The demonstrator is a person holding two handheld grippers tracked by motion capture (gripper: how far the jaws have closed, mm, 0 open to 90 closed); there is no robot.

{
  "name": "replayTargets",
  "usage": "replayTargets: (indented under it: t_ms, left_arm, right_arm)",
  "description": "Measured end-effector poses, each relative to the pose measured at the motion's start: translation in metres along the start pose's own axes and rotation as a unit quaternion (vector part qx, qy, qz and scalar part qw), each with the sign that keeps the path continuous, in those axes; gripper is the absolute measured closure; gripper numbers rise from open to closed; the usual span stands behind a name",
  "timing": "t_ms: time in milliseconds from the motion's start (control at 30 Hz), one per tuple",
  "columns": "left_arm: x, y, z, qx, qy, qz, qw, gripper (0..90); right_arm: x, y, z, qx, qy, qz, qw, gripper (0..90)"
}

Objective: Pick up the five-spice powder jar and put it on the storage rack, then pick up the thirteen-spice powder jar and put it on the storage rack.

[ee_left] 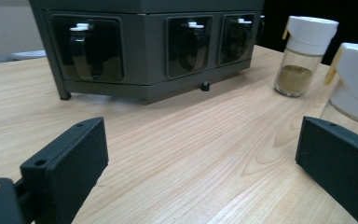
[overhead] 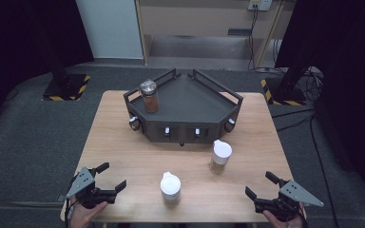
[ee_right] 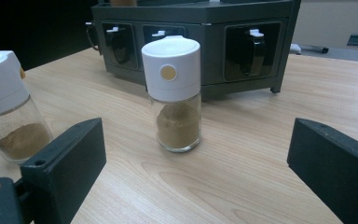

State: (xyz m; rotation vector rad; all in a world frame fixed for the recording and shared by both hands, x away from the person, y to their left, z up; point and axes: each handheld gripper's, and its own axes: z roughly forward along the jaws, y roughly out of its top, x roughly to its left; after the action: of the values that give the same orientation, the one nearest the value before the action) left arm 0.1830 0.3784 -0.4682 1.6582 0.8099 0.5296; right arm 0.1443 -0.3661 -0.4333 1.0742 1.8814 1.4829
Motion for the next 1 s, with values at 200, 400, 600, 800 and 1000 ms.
replayTargets:
  t_ms: [200, 400, 600, 800, 1000]
  left_arm:
    - [0.0, 0.001, 0.002, 0.006, -0.008, 0.005, 0.9999, 1.1]
    - [0.0, 0.001, 0.002, 0.006, -0.008, 0.003, 0.9999, 1.1]
    - [0.0, 0.002, 0.002, 0.006, -0.008, 0.0, 0.9999, 1.0]
    - [0.001, 0.001, 0.001, 0.004, -0.01, -0.004, 0.9999, 0.8]
    - [0.001, -0.001, 0.0, 0.001, -0.007, -0.009, 0.9999, 0.5]
  right_arm:
    - [0.0, 0.0, 0.0, 0.0, 0.0, 0.0, 1.0, 4.3]
    - [-0.001, 0.0, 0.001, -0.002, 0.003, 0.0, 1.0, 3.6]
    - [0.001, 0.002, 0.002, 0.001, 0.006, 0.002, 1.0, 2.4]
    - [0.005, 0.008, 0.002, 0.0, 0.018, 0.002, 0.9998, 2.7]
    - [0.008, 0.022, 0.009, 0.004, 0.046, -0.008, 0.9989, 3.8]
